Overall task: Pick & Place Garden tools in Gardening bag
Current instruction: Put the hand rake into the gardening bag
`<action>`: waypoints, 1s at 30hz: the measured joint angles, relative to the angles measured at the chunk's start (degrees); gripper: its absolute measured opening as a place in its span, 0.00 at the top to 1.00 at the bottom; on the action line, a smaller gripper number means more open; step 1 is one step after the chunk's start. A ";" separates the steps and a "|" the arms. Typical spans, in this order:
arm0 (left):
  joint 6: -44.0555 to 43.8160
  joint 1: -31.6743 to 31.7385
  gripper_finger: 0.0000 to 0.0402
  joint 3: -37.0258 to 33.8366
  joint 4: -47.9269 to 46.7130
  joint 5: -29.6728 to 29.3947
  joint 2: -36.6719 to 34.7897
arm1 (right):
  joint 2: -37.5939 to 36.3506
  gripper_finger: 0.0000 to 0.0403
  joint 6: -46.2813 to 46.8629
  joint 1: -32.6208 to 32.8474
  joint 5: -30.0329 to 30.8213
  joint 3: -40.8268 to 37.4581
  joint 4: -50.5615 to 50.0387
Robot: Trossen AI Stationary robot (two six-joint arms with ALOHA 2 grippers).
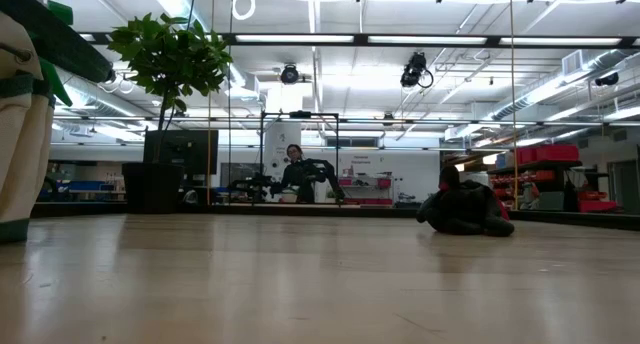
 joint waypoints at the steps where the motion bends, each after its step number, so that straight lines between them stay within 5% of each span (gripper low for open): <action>1: 0.34 0.00 0.81 0.01 -0.30 0.00 -0.69 | -0.52 0.49 0.00 0.00 0.00 0.00 0.03; 16: 1.30 -2.02 0.81 0.02 -20.89 6.91 -12.83 | -3.60 0.49 1.51 0.00 0.02 0.00 -1.31; 30: -1.30 -13.23 0.81 0.02 -27.71 11.32 -14.84 | -3.60 0.49 4.29 0.00 0.18 0.00 -2.04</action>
